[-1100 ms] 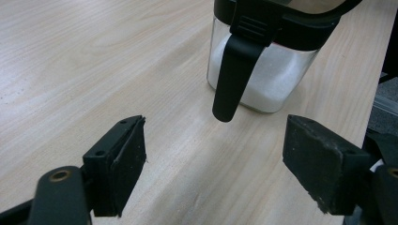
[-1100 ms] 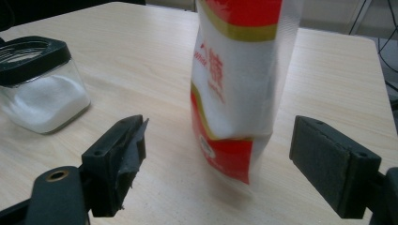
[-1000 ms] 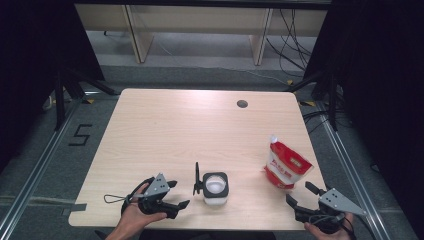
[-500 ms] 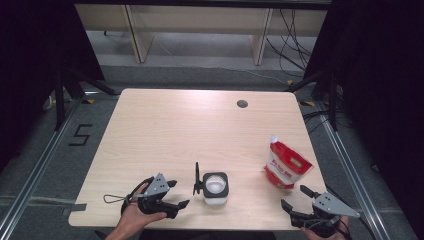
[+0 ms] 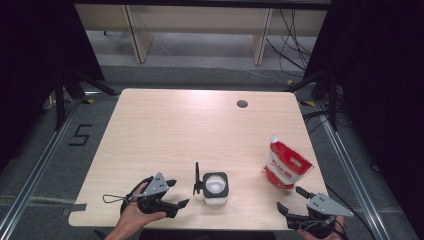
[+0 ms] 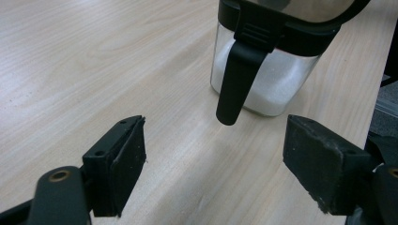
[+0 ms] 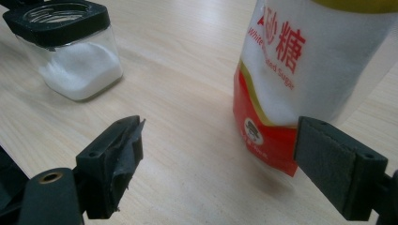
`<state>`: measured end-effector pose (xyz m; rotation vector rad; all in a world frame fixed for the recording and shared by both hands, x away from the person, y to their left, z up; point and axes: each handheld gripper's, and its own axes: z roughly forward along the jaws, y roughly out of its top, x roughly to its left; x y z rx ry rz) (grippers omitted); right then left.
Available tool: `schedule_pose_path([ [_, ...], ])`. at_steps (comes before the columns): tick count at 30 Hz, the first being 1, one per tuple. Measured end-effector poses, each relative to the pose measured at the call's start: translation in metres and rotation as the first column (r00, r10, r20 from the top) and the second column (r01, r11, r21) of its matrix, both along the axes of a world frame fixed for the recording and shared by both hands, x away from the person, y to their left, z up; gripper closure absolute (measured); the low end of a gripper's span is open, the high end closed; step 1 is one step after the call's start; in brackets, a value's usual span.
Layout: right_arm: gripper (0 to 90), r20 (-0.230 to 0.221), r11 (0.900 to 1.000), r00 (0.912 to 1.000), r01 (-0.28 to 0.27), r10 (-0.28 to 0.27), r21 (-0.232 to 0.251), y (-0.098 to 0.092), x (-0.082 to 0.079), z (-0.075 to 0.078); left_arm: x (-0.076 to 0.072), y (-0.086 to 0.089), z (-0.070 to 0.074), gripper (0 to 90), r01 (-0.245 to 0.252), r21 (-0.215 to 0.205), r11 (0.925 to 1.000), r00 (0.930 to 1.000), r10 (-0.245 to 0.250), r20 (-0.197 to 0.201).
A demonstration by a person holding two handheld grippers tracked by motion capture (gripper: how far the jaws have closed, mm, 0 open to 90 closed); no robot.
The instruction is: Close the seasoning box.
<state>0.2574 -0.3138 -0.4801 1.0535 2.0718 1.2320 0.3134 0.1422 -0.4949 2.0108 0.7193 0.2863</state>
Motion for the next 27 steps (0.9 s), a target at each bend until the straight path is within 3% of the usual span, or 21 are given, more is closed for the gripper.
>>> schedule_pose_path([
  [2, 17.3, -0.020, 1.000, 0.9997, 0.014, -0.014, 0.015, 0.002, -0.001, 0.000, 0.000, 0.001, 0.001, 21.0, -0.001, 0.007, 1.0000, 1.0000, 0.001, -0.006],
  [5, 17.3, 0.004, 1.000, 0.9999, 0.009, -0.009, 0.013, 0.001, 0.000, 0.001, 0.000, 0.001, 0.002, 21.2, -0.006, -0.016, 0.9999, 0.9999, 0.006, -0.016],
  [6, 17.3, 0.028, 1.000, 0.9996, -0.004, 0.005, -0.010, 0.000, 0.002, 0.001, 0.000, 0.003, 0.004, 21.5, -0.004, 0.005, 1.0000, 1.0000, 0.004, -0.007],
  [8, 17.3, -0.014, 1.000, 0.9998, 0.011, -0.011, 0.003, 0.002, -0.001, 0.001, 0.000, 0.003, 0.005, 23.9, 0.005, -0.019, 0.9998, 1.0000, -0.005, -0.003],
  [9, 17.3, -0.016, 1.000, 0.9998, 0.008, -0.008, 0.007, 0.003, 0.000, 0.001, 0.000, 0.004, 0.007, 24.6, 0.007, -0.006, 1.0000, 1.0000, -0.007, -0.006],
  [11, 17.3, -0.002, 1.000, 1.0000, 0.003, -0.003, -0.001, 0.003, 0.001, 0.000, 0.001, 0.005, 0.011, 29.3, 0.024, -0.019, 0.9995, 0.9997, -0.023, 0.009],
  [14, 17.4, 0.018, 1.000, 0.9998, 0.002, -0.001, -0.020, 0.002, 0.002, 0.000, 0.001, 0.007, 0.017, 41.3, 0.026, -0.017, 0.9995, 0.9997, -0.026, -0.001],
  [15, 17.4, -0.006, 1.000, 1.0000, 0.006, -0.006, -0.001, 0.003, 0.001, 0.000, 0.001, 0.007, 0.019, 46.3, 0.037, -0.023, 0.9991, 0.9993, -0.037, 0.000],
  [20, 17.5, -0.014, 1.000, 0.9999, 0.004, -0.004, 0.006, 0.003, 0.001, 0.000, -0.001, 0.005, 0.028, 72.5, 0.062, -0.010, 0.9980, 0.9969, -0.062, 0.049],
  [24, 17.6, 0.019, 1.000, 0.9998, 0.001, -0.001, -0.016, 0.001, 0.003, 0.000, -0.001, -0.001, 0.034, 80.4, 0.075, 0.003, 0.9972, 0.9941, -0.075, 0.079],
  [25, 17.6, -0.008, 1.000, 0.9998, 0.019, -0.019, 0.005, 0.002, 0.001, 0.000, 0.000, -0.002, 0.035, 82.6, 0.081, 0.006, 0.9967, 0.9931, -0.082, 0.085],
  [27, 17.6, -0.012, 1.000, 0.9998, 0.015, -0.015, 0.006, 0.002, 0.001, 0.000, 0.000, -0.004, 0.037, 85.5, 0.084, -0.004, 0.9965, 0.9928, -0.083, 0.087],
])
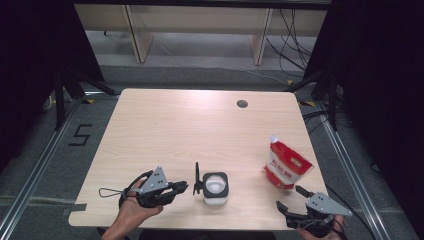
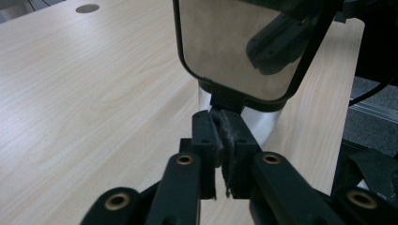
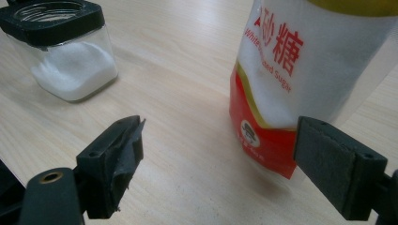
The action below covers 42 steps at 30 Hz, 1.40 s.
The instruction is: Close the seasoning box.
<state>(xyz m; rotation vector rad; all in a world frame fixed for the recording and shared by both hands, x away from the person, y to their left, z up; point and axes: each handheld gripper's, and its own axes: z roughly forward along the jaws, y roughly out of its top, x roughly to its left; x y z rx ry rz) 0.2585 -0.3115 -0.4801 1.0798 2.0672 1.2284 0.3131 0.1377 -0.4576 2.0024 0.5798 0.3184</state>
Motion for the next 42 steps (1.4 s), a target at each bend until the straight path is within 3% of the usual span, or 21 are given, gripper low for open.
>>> schedule_pose_path([
  [8, 17.5, 0.003, 1.000, 1.0000, 0.000, 0.000, -0.004, -0.001, 0.000, 0.000, 0.006, -0.009, 0.012, 89.1, 0.038, 0.011, 0.9992, 0.9988, -0.038, 0.031],
  [9, 17.5, 0.002, 1.000, 1.0000, 0.000, 0.000, -0.004, -0.001, 0.000, 0.000, 0.006, -0.010, 0.012, 89.0, 0.026, -0.005, 0.9997, 0.9995, -0.026, 0.018],
  [15, 17.5, 0.008, 1.000, 1.0000, -0.005, 0.005, -0.009, -0.001, 0.001, 0.000, 0.009, -0.012, 0.015, 89.0, 0.029, -0.009, 0.9995, 0.9993, -0.028, 0.025],
  [22, 17.6, 0.006, 1.000, 1.0000, -0.004, 0.004, -0.010, -0.001, 0.001, 0.000, 0.010, -0.020, 0.021, 88.8, 0.054, 0.007, 0.9985, 0.9972, -0.054, 0.052],
  [31, 17.6, 0.007, 1.000, 1.0000, -0.004, 0.004, -0.014, -0.001, 0.001, 0.000, 0.013, -0.026, 0.023, 88.8, 0.053, 0.003, 0.9986, 0.9975, -0.053, 0.047],
  [32, 17.6, 0.003, 1.000, 1.0000, 0.001, -0.001, -0.010, -0.001, 0.000, 0.000, 0.013, -0.026, 0.024, 88.7, 0.053, 0.017, 0.9985, 0.9971, -0.054, 0.054],
  [33, 17.6, 0.001, 1.000, 1.0000, 0.003, -0.003, -0.008, -0.001, 0.000, 0.000, 0.012, -0.028, 0.024, 88.7, 0.046, 0.006, 0.9989, 0.9981, -0.046, 0.040],
  [42, 17.6, 0.002, 1.000, 1.0000, 0.000, 0.000, -0.010, 0.000, 0.000, 0.000, 0.011, -0.040, 0.023, 88.3, 0.074, 0.015, 0.9972, 0.9963, -0.074, 0.043],
])
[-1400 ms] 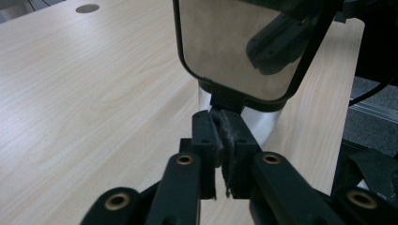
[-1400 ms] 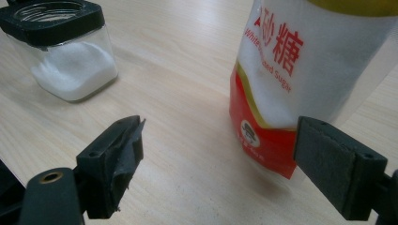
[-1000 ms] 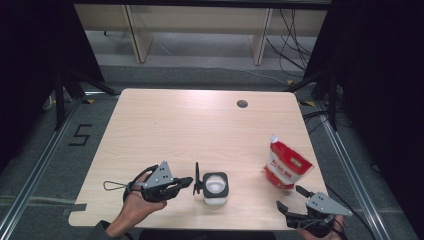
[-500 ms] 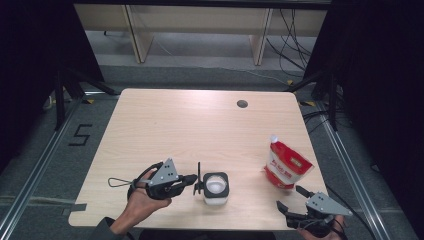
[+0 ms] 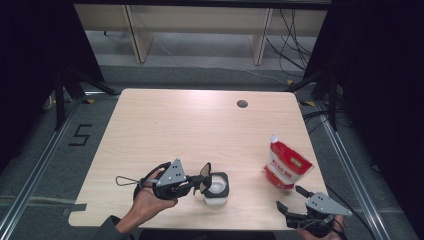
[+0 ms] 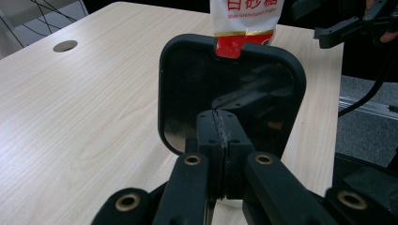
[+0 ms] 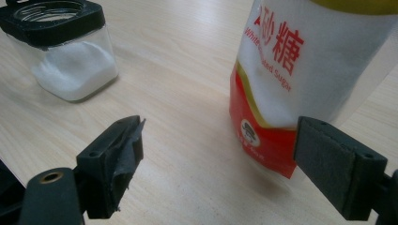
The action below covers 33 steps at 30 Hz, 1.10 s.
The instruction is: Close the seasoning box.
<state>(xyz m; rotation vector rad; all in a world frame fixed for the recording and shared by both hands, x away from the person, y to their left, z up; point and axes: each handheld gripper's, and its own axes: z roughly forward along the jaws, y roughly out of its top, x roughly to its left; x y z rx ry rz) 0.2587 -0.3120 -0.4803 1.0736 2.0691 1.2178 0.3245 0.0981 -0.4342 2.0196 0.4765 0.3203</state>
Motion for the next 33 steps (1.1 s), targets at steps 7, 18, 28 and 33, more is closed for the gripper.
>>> schedule_pose_path([
  [7, 17.6, 0.016, 1.000, 0.9999, -0.006, 0.006, -0.004, 0.000, 0.001, 0.000, 0.000, -0.004, -0.004, 88.2, 0.012, 0.003, 0.9999, 0.9999, -0.012, -0.007],
  [18, 17.6, 0.000, 1.000, 1.0000, -0.009, 0.009, 0.003, 0.001, 0.000, -0.001, 0.001, -0.009, -0.009, 87.9, 0.023, 0.026, 0.9994, 0.9997, -0.023, -0.006],
  [28, 17.7, 0.016, 1.000, 0.9998, -0.011, 0.011, -0.008, 0.001, 0.001, -0.001, 0.001, -0.014, -0.015, 86.7, 0.023, 0.032, 0.9992, 0.9994, -0.023, -0.026],
  [33, 17.7, 0.015, 1.000, 0.9998, -0.011, 0.011, -0.008, 0.001, 0.001, -0.001, 0.002, -0.012, -0.013, 82.7, 0.028, 0.014, 0.9995, 0.9992, -0.028, -0.030],
])
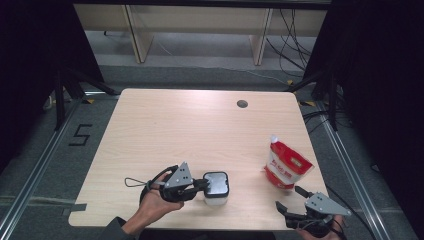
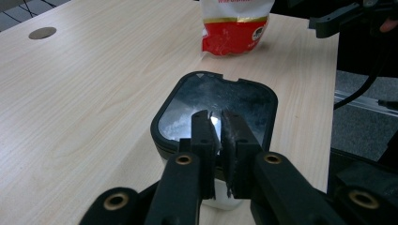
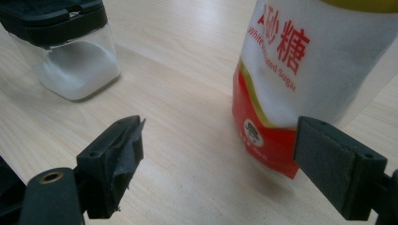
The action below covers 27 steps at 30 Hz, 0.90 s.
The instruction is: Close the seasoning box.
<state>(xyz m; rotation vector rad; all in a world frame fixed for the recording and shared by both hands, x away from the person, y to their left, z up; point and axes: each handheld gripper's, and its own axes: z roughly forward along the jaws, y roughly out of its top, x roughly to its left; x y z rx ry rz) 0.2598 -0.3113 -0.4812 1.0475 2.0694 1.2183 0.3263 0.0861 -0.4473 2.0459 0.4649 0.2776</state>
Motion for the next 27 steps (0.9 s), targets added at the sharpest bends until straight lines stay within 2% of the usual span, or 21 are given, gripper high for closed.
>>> schedule_pose_path([
  [1, 17.6, 0.000, 1.000, 1.0000, 0.000, 0.000, 0.000, 0.000, 0.000, 0.000, 0.000, 0.001, 0.000, 80.2, -0.001, -0.010, 0.9999, 1.0000, 0.001, -0.008],
  [2, 17.7, 0.000, 1.000, 1.0000, 0.000, 0.000, 0.000, 0.000, 0.000, 0.000, 0.001, 0.001, 0.001, 76.0, 0.002, -0.006, 1.0000, 1.0000, -0.002, 0.001],
  [5, 17.7, 0.000, 1.000, 1.0000, 0.000, 0.000, -0.001, 0.000, 0.000, 0.000, 0.000, 0.003, 0.003, 68.1, -0.016, -0.034, 0.9993, 0.9996, 0.016, -0.021],
  [7, 17.7, 0.000, 1.000, 1.0000, 0.000, 0.000, -0.001, 0.000, 0.000, 0.000, 0.000, 0.006, 0.004, 65.0, -0.002, -0.042, 0.9991, 0.9998, 0.001, -0.019],
  [8, 17.7, 0.000, 1.000, 1.0000, 0.000, 0.000, -0.001, 0.000, 0.000, 0.000, -0.001, 0.007, 0.005, 63.1, -0.012, -0.049, 0.9987, 0.9994, 0.010, -0.032],
  [10, 17.7, 0.001, 1.000, 1.0000, 0.000, 0.000, -0.001, 0.000, 0.000, 0.000, -0.002, 0.011, 0.005, 57.4, -0.008, -0.046, 0.9989, 0.9996, 0.007, -0.028],
  [11, 17.7, -0.023, 1.000, 0.9997, 0.003, -0.003, 0.013, 0.001, -0.001, 0.000, -0.001, 0.013, 0.005, 54.9, -0.002, -0.054, 0.9985, 0.9995, 0.000, -0.033],
  [12, 17.6, 0.000, 1.000, 1.0000, 0.000, 0.000, 0.004, 0.001, 0.000, -0.001, -0.002, 0.015, 0.006, 53.1, -0.015, -0.049, 0.9987, 0.9992, 0.013, -0.039],
  [14, 17.7, -0.001, 1.000, 1.0000, -0.001, 0.001, 0.003, 0.001, 0.000, -0.001, -0.002, 0.019, 0.006, 48.3, -0.012, -0.051, 0.9986, 0.9994, 0.010, -0.034],
  [15, 17.7, 0.010, 1.000, 0.9999, -0.003, 0.003, -0.006, 0.000, 0.000, 0.000, -0.004, 0.021, 0.005, 45.6, -0.019, -0.067, 0.9976, 0.9987, 0.016, -0.048],
  [18, 17.7, 0.011, 1.000, 0.9999, -0.005, 0.005, -0.011, 0.000, 0.000, 0.000, -0.005, 0.027, 0.003, 38.6, -0.032, -0.062, 0.9976, 0.9985, 0.029, -0.046],
  [19, 17.7, 0.011, 1.000, 0.9999, -0.005, 0.005, -0.011, 0.000, 0.000, 0.000, -0.006, 0.029, 0.002, 37.3, -0.049, -0.065, 0.9967, 0.9976, 0.045, -0.053],
  [20, 17.7, 0.010, 1.000, 0.9999, -0.005, 0.005, -0.010, 0.000, 0.000, 0.000, -0.006, 0.033, 0.001, 36.2, -0.046, -0.048, 0.9978, 0.9977, 0.044, -0.052],
  [21, 17.7, 0.012, 1.000, 0.9999, -0.007, 0.007, -0.011, 0.000, 0.000, -0.001, -0.006, 0.034, -0.001, 34.6, -0.054, -0.057, 0.9969, 0.9969, 0.050, -0.061],
  [27, 17.7, 0.003, 1.000, 1.0000, -0.007, 0.007, -0.008, 0.001, 0.000, 0.000, -0.006, 0.044, -0.010, 32.8, -0.086, -0.046, 0.9952, 0.9929, 0.082, -0.086],
])
